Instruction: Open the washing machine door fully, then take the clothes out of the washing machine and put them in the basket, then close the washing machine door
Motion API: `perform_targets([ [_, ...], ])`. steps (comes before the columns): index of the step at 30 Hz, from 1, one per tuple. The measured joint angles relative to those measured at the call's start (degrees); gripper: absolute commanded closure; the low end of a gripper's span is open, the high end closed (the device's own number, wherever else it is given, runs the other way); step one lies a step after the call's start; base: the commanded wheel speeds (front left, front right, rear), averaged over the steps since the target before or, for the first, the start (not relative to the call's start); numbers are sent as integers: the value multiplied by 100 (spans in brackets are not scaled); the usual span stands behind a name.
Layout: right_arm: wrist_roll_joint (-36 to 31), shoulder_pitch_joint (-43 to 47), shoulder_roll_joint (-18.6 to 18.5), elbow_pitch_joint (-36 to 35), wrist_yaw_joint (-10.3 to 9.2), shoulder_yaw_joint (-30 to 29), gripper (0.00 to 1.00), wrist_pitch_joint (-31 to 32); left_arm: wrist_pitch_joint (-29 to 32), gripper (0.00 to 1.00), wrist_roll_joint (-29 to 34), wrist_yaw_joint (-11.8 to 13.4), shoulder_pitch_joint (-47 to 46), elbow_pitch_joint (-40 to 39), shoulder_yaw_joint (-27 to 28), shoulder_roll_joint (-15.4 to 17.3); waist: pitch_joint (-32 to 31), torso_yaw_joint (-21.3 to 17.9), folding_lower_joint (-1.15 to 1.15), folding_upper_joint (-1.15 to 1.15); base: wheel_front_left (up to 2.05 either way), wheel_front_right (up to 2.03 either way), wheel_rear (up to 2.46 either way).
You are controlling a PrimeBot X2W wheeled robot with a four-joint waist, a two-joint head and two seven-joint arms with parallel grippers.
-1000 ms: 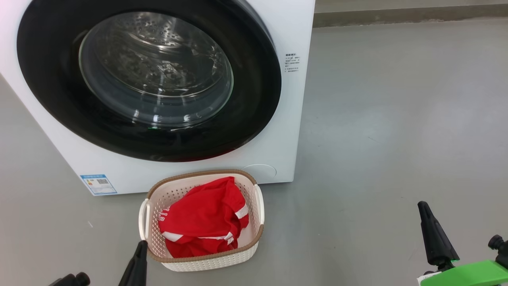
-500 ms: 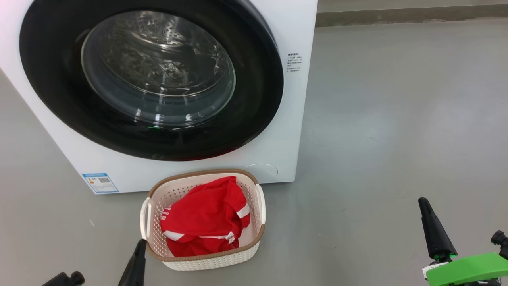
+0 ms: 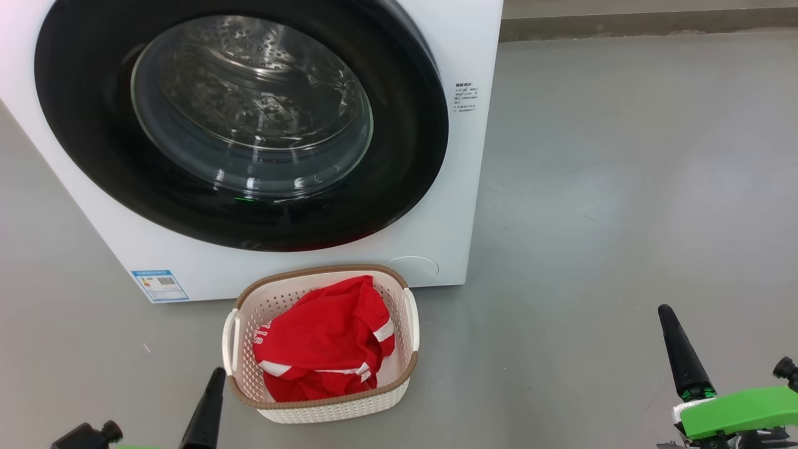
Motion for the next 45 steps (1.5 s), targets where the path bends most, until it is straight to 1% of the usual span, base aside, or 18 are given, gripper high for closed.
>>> perform_targets([
  [3, 105, -30, -8, 23, 0, 9, 100, 29, 14, 100, -118, -36, -40, 30, 41, -27, 1, 5, 0, 0, 0, 0, 0],
  [8, 539, -93, -24, 141, 0, 56, 100, 79, 109, 100, -477, -137, -44, 130, 118, -101, 3, 19, 0, 0, 0, 0, 0],
  [11, 692, -104, -31, 186, 0, 80, 100, 80, 116, 100, -621, -148, -67, 175, 142, -108, 4, 24, 0, 0, 0, 0, 0],
  [14, 860, -179, -44, 240, -1, 98, 100, 126, 164, 100, -773, -240, -163, 232, 191, -116, 5, 31, 0, 0, 0, 0, 0],
  [16, 1036, -235, -52, 266, -1, 103, 100, 130, 178, 100, -913, -246, -179, 254, 227, -129, 6, 36, 0, 0, 0, 0, 0],
  [25, 1635, -359, -114, 419, -1, 124, 100, 220, 316, 100, -1440, -438, -286, 427, 346, -198, 10, 57, 0, 0, 0, 0, 0],
  [32, 2125, -475, -163, 560, -2, 136, 100, 274, 416, 100, -1847, -506, -327, 563, 457, -281, 12, 74, 0, 0, 0, 0, 0],
  [42, 2811, -591, -191, 754, -3, 155, 100, 376, 556, 100, -2466, -706, -467, 739, 614, -337, 16, 98, 0, 0, 0, 0, 0],
  [45, 2881, -669, -194, 782, -9, 159, 100, 379, 568, 100, -2539, -746, -516, 766, 641, -349, 17, 100, 0, 0, 0, 0, 0],
])
